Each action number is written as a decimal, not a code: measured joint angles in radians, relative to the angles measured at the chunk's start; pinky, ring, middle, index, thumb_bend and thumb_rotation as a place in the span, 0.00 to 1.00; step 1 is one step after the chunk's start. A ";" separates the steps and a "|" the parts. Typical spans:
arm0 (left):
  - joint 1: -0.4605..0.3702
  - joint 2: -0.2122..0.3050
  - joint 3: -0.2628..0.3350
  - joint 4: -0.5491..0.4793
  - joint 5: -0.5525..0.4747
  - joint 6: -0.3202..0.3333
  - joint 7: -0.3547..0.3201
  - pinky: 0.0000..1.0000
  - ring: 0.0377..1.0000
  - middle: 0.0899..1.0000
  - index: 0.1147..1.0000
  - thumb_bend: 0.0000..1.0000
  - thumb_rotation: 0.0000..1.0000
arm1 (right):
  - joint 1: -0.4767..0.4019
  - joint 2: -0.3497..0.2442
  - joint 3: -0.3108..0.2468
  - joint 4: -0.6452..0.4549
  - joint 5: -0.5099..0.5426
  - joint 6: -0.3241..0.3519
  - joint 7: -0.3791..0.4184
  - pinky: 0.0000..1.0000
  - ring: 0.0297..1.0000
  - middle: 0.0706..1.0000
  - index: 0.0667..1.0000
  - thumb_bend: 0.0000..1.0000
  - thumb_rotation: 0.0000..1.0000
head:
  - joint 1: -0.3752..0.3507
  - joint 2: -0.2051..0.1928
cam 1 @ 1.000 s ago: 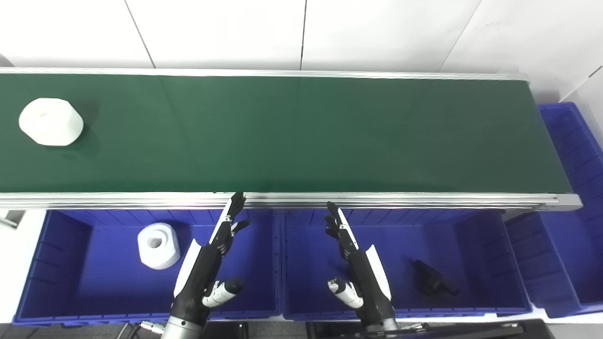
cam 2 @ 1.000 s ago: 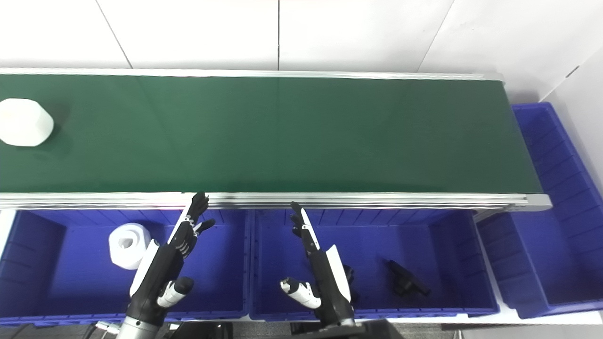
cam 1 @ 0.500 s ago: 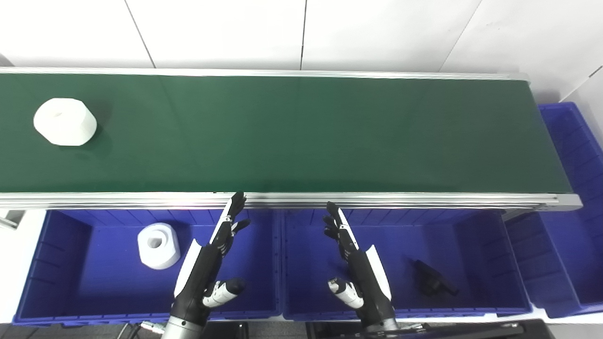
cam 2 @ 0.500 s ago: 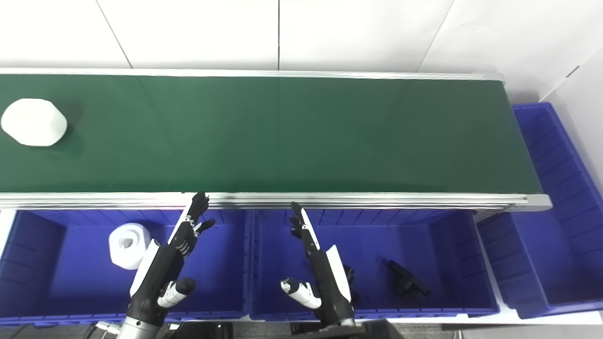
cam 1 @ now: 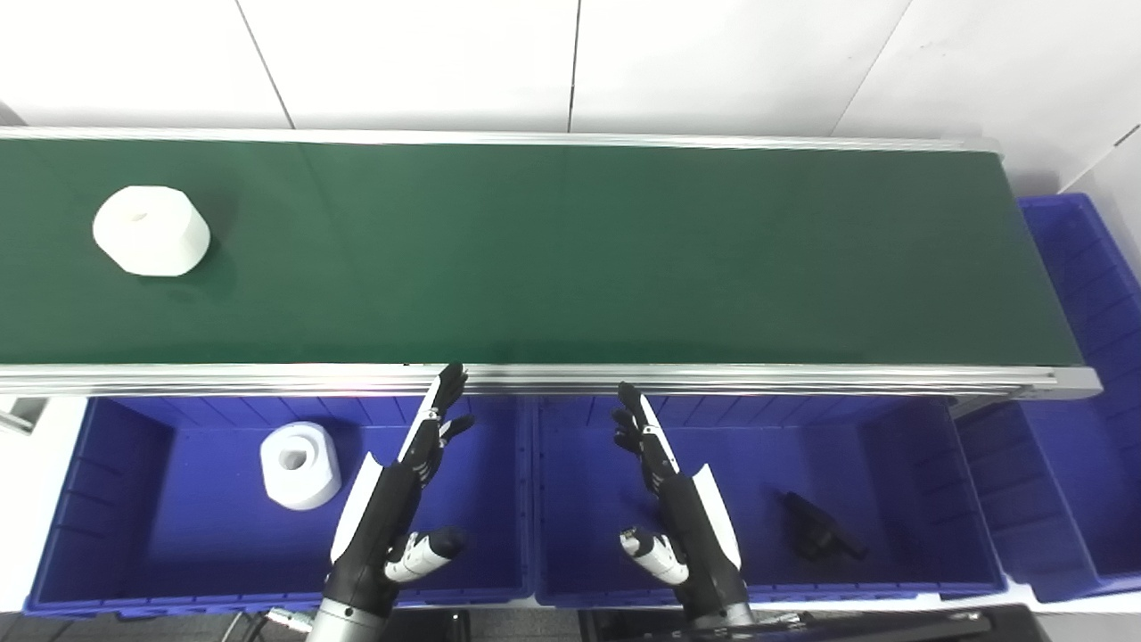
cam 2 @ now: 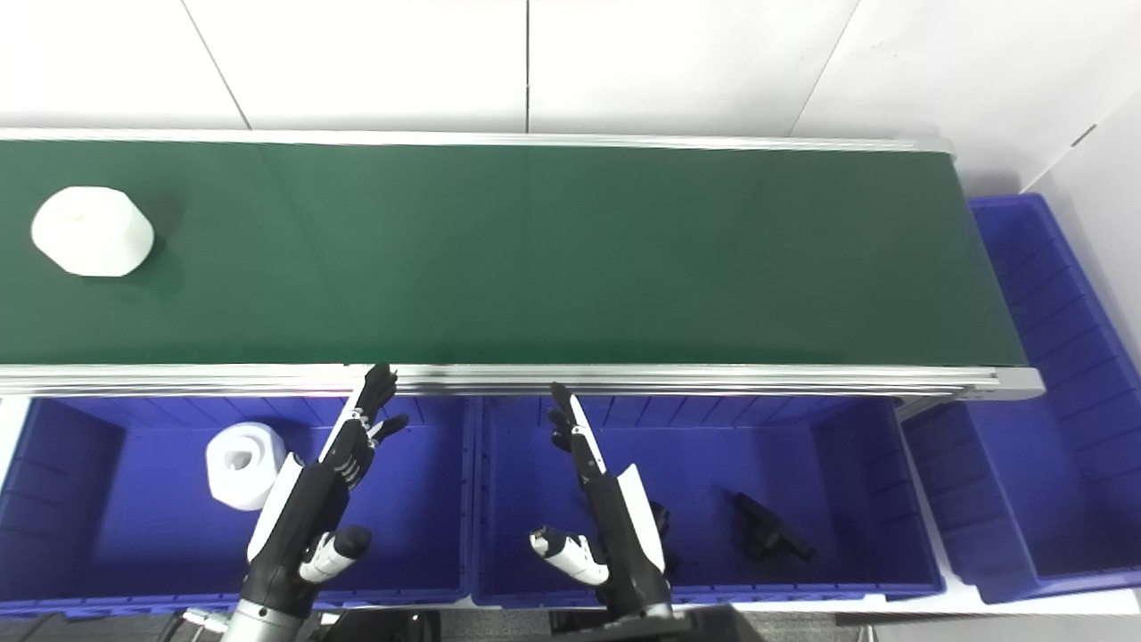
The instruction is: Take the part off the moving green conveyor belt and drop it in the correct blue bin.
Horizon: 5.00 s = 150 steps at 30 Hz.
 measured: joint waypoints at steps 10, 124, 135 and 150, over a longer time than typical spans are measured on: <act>-0.009 0.001 -0.029 0.055 0.006 -0.013 0.017 0.89 0.99 1.00 1.00 1.00 0.89 | -0.006 -0.030 0.020 0.024 0.035 -0.001 -0.010 0.92 0.96 0.99 1.00 1.00 0.97 | 0.087 -0.136; -1.068 0.348 -0.136 0.485 0.703 0.191 -0.216 0.89 0.96 0.93 0.92 1.00 0.28 | -0.024 -0.012 0.019 0.020 0.071 -0.001 0.050 0.92 0.95 0.98 1.00 1.00 0.95 | 0.189 -0.058; -1.123 0.393 -0.173 0.496 0.773 0.157 -0.195 0.86 0.92 0.89 0.87 1.00 0.21 | -0.008 -0.005 0.015 -0.001 0.073 -0.001 0.075 0.91 0.95 0.99 1.00 1.00 0.96 | 0.187 -0.048; -1.118 0.321 -0.150 0.534 0.550 0.236 -0.409 0.59 0.70 0.75 0.69 0.93 0.15 | 0.013 0.020 -0.003 -0.034 0.074 -0.001 0.122 0.90 0.93 0.98 1.00 1.00 0.97 | 0.170 -0.025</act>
